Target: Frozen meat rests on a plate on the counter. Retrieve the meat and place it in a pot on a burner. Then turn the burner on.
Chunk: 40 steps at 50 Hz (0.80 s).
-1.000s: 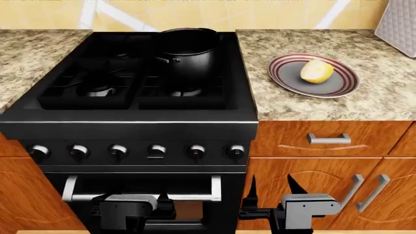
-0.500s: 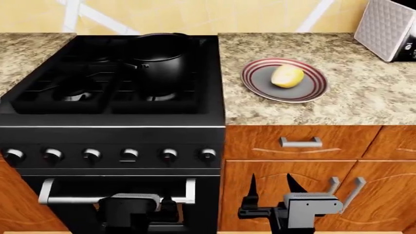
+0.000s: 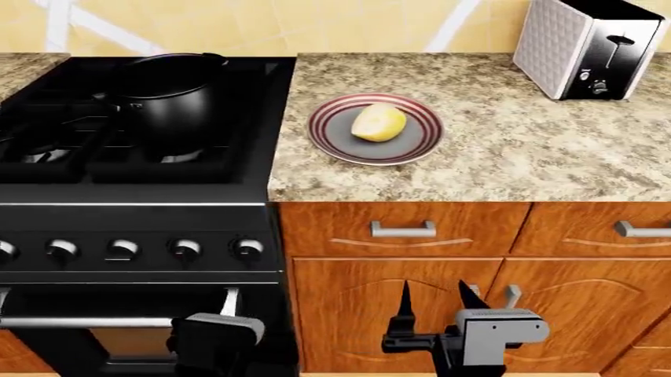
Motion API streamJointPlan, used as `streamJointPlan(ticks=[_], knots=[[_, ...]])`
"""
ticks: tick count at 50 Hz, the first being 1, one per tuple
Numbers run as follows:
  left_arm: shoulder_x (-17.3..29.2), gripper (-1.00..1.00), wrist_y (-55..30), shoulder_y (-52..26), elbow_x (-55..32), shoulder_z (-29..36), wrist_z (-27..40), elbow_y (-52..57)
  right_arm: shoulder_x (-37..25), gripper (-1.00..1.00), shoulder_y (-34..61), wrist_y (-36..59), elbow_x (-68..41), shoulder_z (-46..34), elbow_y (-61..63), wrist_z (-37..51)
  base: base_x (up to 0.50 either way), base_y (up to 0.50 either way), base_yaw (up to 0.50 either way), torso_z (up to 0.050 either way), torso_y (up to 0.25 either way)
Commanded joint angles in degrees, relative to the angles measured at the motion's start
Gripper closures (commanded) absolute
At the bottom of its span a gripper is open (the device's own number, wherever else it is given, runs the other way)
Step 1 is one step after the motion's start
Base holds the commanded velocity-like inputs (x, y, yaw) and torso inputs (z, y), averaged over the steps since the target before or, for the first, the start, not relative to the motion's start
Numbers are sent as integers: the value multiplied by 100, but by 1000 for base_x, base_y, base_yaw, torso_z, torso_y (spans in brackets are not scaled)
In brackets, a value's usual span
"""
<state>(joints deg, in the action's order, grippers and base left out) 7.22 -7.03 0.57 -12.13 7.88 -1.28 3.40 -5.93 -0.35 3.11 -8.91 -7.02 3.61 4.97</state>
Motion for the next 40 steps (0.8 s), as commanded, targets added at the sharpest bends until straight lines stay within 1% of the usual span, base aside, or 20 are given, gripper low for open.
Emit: streamJointPlan(ticks=[1, 16, 24, 30, 32, 34, 36, 40], knots=[[75, -100, 87, 19, -204, 64, -133, 17, -91, -100, -38, -14, -99, -65, 4, 39, 0, -500, 0, 0, 0], [80, -100, 210, 24, -296, 112, -92, -99, -125, -100, 112, 114, -203, -120, -91, 157, 0, -500, 0, 0, 0], [84, -100, 184, -29, -534, 49, -115, -81, -195, -100, 244, 157, -250, -70, -123, 229, 0, -500, 0, 0, 0], [101, -100, 142, -130, -451, 54, 43, -81, -254, -100, 292, 206, -254, -60, -79, 286, 0, -500, 0, 0, 0], [116, -100, -42, -157, -539, 24, 103, 39, -271, -100, 289, 285, -250, -38, 22, 358, 0, -500, 0, 0, 0], [181, -100, -451, -204, -712, -15, 177, 290, -341, -100, 317, 596, -219, -49, 252, 448, 0, 0, 0, 0, 0], [323, -100, -1223, -316, -948, -75, 366, 689, -456, -100, 368, 1138, -373, -3, 668, 472, 0, 0, 0, 0, 0], [710, -100, -2465, -540, -1366, -183, 619, 1641, -798, -100, 508, 2233, -697, 103, 1686, 490, 0, 0, 0, 0, 0]])
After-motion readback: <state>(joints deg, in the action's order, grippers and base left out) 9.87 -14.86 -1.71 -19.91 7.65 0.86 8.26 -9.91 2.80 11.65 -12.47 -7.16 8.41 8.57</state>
